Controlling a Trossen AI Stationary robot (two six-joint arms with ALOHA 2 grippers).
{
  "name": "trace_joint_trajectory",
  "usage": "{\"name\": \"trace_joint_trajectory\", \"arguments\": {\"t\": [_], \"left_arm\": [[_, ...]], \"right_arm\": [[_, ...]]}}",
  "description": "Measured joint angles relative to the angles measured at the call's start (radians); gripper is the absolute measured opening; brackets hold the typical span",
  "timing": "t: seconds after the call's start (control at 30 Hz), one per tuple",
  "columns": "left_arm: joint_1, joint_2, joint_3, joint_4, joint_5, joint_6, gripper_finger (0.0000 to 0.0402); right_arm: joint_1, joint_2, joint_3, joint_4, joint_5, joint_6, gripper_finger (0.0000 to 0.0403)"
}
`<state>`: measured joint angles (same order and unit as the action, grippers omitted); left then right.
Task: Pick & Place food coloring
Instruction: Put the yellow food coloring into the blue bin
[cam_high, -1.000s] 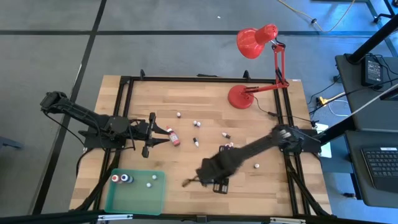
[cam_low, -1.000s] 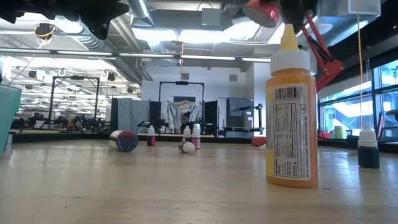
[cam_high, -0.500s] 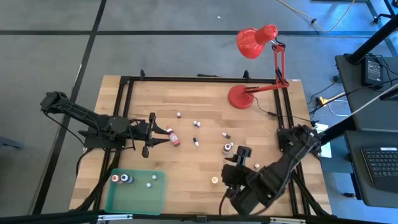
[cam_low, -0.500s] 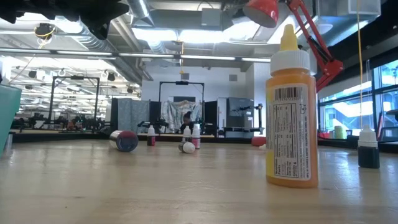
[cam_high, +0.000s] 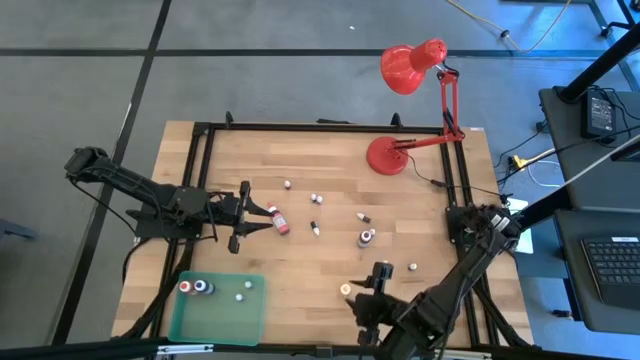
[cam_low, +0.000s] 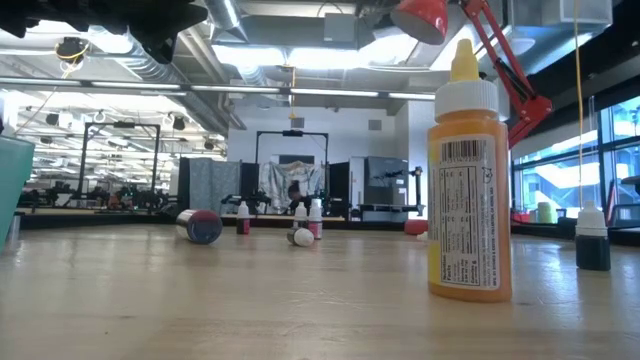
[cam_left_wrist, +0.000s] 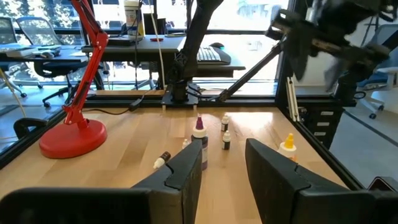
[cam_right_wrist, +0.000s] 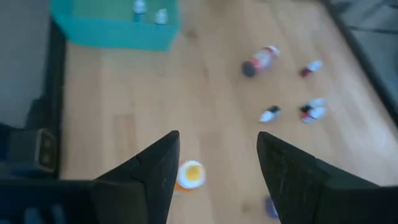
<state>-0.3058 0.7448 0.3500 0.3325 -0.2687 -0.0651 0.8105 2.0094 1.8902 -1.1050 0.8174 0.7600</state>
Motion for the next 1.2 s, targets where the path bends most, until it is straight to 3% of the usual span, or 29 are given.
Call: {"name": "trace_joint_trajectory", "arguments": {"t": [0.27,0.6,0.73,0.87,1.07,1.2], "left_arm": [[0.000,0.000,0.000,0.000,-0.002,0.000,0.0116],[0.000,0.000,0.000,0.000,-0.002,0.000,0.0120],[0.000,0.000,0.000,-0.001,-0.002,0.000,0.0120],[0.000,0.000,0.000,-0.001,-0.002,0.001,0.0120],[0.000,0.000,0.000,-0.001,-0.002,0.001,0.0116],[0.000,0.000,0.000,-0.004,-0.002,0.001,0.0116]], "right_arm": [[-0.002,0.001,-0.052,0.316,-0.110,-0.297,0.0217],[-0.037,0.001,-0.133,0.481,-0.169,-0.377,0.0217],[-0.063,0.001,-0.211,0.678,-0.316,-0.528,0.0217],[-0.087,-0.037,-0.273,0.717,-0.382,-0.562,0.0217],[-0.082,-0.176,-0.434,0.786,-0.389,-0.559,0.0217],[-0.061,-0.310,-0.613,0.929,-0.249,-0.514,0.0217]]}}
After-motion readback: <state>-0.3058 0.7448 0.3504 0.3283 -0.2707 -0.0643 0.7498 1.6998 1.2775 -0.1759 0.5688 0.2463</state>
